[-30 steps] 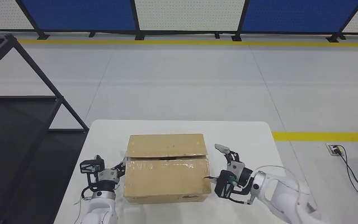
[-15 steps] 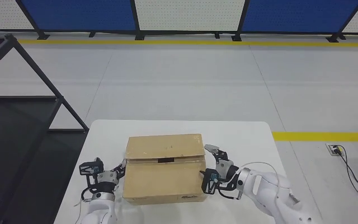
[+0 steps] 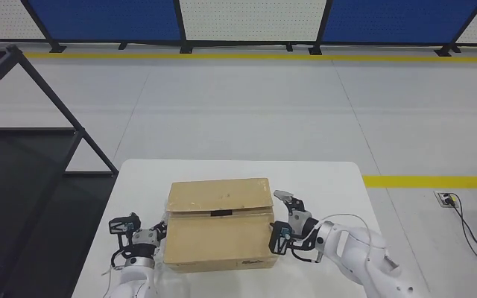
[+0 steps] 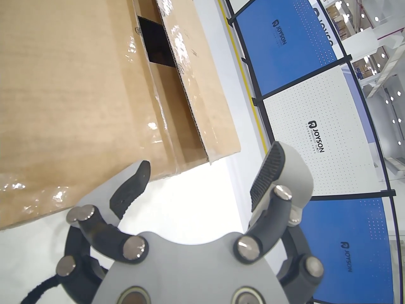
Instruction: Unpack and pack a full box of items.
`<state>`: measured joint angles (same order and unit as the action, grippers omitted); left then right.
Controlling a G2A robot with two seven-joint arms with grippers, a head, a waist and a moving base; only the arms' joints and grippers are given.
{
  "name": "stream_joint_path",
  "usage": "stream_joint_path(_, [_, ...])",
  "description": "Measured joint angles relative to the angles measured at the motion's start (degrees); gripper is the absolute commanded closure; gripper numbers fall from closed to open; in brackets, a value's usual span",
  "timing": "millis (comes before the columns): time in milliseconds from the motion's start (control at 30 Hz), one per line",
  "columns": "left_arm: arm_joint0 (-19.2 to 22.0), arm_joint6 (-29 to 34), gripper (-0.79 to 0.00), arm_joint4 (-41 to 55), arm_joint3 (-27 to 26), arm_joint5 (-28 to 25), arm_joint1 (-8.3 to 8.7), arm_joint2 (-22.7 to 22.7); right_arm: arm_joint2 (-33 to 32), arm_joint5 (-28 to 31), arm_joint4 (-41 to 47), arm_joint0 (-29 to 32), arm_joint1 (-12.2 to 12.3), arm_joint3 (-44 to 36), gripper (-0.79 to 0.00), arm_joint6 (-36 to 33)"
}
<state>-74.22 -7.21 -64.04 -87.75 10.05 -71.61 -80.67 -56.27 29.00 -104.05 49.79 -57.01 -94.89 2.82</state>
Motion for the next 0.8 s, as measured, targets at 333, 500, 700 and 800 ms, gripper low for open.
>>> stream_joint_path(333, [0.87, 2.14, -0.785, 0.54, 2.01, 0.18, -0.47, 0.35, -0.39, 0.75, -1.05, 0.36, -0.32, -0.48, -0.785, 0.87])
stream_joint_path(500, [1.80, 2.54, -0.785, 1.64, 3.29, 0.78, -0.74, -0.01, -0.61, 1.26, -1.66, 0.59, -0.44, -0.44, -0.785, 0.99])
stream_joint_path(700, [0.95, 1.23, -0.785, 3.34, 2.93, 1.35, -0.92, -1.43, -0.99, 1.65, -2.14, 0.79, -0.60, -0.46, -0.785, 0.92])
stream_joint_path(800, [0.15, 0.55, -0.785, 3.73, 2.24, 1.51, -0.95, -2.26, -1.13, 1.83, -2.35, 0.85, -0.69, -0.42, -0.785, 0.91])
